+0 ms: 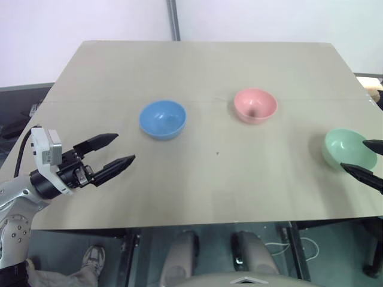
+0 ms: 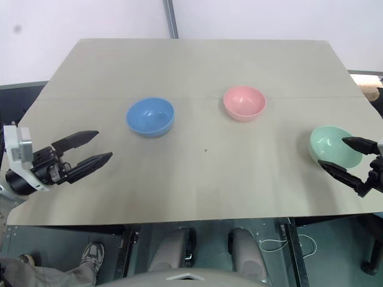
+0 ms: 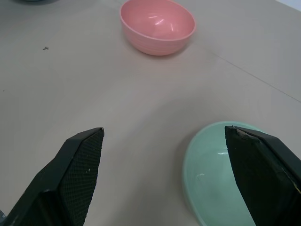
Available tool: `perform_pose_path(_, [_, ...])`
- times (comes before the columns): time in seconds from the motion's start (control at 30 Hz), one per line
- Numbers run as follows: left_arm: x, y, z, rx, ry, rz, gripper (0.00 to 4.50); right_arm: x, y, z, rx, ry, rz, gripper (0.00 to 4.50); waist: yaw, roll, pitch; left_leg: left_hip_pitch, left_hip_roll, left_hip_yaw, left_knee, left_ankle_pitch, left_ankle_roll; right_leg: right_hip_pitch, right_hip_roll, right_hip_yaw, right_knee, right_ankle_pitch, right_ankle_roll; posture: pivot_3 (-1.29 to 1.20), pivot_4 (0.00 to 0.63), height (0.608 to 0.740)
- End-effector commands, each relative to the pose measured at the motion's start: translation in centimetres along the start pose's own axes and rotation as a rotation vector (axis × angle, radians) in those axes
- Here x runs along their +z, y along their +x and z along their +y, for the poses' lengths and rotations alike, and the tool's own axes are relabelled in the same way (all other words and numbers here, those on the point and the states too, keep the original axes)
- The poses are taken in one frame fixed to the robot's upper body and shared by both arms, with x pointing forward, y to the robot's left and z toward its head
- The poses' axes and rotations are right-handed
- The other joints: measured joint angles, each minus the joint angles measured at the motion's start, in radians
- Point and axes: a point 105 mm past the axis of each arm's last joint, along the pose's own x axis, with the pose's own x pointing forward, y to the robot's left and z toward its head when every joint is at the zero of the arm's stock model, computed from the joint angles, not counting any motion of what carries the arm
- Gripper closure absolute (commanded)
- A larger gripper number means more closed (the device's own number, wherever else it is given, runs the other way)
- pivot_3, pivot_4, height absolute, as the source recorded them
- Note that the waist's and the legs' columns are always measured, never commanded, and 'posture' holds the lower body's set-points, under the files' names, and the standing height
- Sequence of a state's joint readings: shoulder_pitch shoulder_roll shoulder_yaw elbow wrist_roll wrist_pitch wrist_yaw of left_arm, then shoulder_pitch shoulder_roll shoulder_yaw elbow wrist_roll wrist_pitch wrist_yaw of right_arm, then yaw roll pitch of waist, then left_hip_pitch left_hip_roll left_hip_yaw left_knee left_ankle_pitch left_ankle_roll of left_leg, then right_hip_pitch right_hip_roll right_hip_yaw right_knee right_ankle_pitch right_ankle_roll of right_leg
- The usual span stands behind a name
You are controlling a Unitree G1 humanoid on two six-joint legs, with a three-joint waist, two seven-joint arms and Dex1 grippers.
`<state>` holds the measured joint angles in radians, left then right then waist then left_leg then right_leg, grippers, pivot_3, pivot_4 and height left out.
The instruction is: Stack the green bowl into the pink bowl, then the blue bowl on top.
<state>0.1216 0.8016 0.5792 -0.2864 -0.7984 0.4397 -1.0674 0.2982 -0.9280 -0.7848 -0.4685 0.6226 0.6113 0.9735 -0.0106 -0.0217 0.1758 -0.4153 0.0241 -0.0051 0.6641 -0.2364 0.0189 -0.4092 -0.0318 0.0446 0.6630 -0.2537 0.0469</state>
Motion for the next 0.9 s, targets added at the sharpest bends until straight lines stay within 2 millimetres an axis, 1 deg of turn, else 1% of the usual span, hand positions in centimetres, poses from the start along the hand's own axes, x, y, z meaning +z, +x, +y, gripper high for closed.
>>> perform_pose_path(0.03, [1.1,0.3,-0.6,-0.035,0.036,-0.014,0.00,0.6,0.1,-0.2,-0.019,-0.046,-0.023,0.02,0.000,0.000,0.000,0.000,0.000,0.000,0.000,0.000,0.000,0.000,0.000,0.000,0.000,0.000,0.000,0.00,0.150,0.740])
perform_pose_path(0.27, [1.1,1.1,-1.1,-0.058,0.010,-0.029,0.00,0.4,1.2,-0.1,-0.033,-0.109,-0.006,0.02,0.000,0.000,0.000,0.000,0.000,0.000,0.000,0.000,0.000,0.000,0.000,0.000,0.000,0.000,0.000,0.00,0.150,0.740])
perform_pose_path(0.43, [1.3,1.6,-1.2,-0.062,0.009,-0.038,0.00,0.7,2.4,0.2,-0.010,-0.108,-0.021,0.02,-0.001,0.000,0.000,0.000,0.000,0.000,0.000,0.000,0.000,0.000,0.000,0.000,0.000,0.000,0.000,0.00,0.150,0.740])
perform_pose_path(0.6, [1.6,2.4,-1.6,-0.076,0.008,-0.040,0.00,1.1,4.3,0.6,0.018,-0.120,-0.050,0.02,-0.002,0.000,0.000,0.000,0.000,0.000,0.000,0.000,0.000,0.000,0.001,0.000,0.001,0.000,0.000,0.00,0.150,0.740])
perform_pose_path(0.67, [1.8,2.9,-2.1,-0.100,-0.006,-0.046,0.00,1.0,5.2,0.9,0.044,-0.107,-0.044,0.02,-0.002,0.000,0.000,0.001,0.000,0.000,0.000,0.000,0.000,0.000,0.001,0.000,0.001,0.001,0.000,0.00,0.150,0.740])
perform_pose_path(0.73, [2.1,3.4,-2.8,-0.156,-0.021,-0.060,0.00,0.5,6.1,0.9,0.041,-0.143,-0.005,0.02,-0.001,0.000,0.000,0.000,0.000,0.000,0.001,0.000,0.000,0.000,0.001,0.000,0.001,0.001,0.000,0.00,0.150,0.740])
perform_pose_path(0.77, [2.1,3.6,-3.5,-0.207,-0.009,-0.061,0.00,0.3,6.6,0.6,0.022,-0.182,0.012,0.02,0.000,0.000,0.000,0.000,0.000,0.000,0.001,0.000,0.000,0.000,0.001,0.000,0.001,0.002,0.002,0.00,0.150,0.740])
perform_pose_path(0.8, [1.7,3.7,-4.2,-0.272,0.033,-0.038,0.00,-0.1,6.9,0.0,-0.021,-0.189,0.046,0.02,0.000,0.000,0.000,0.000,0.000,0.000,0.001,0.000,0.000,0.001,0.000,0.000,0.001,0.002,0.002,0.00,0.150,0.740])
perform_pose_path(0.87, [1.2,3.7,-5.1,-0.351,0.088,-0.011,0.00,-0.7,7.2,-0.8,-0.073,-0.187,0.083,0.02,-0.001,0.000,0.000,0.000,-0.001,0.002,0.001,0.000,0.000,0.000,0.000,0.000,0.001,0.002,0.001,0.00,0.150,0.740])
perform_pose_path(0.9, [1.3,3.7,-5.3,-0.368,0.082,-0.029,0.00,-1.1,7.1,-1.2,-0.088,-0.183,0.109,0.02,-0.001,0.000,0.000,0.000,-0.001,0.003,0.001,0.000,0.000,0.000,0.000,0.001,0.001,0.001,0.000,0.00,0.150,0.740])
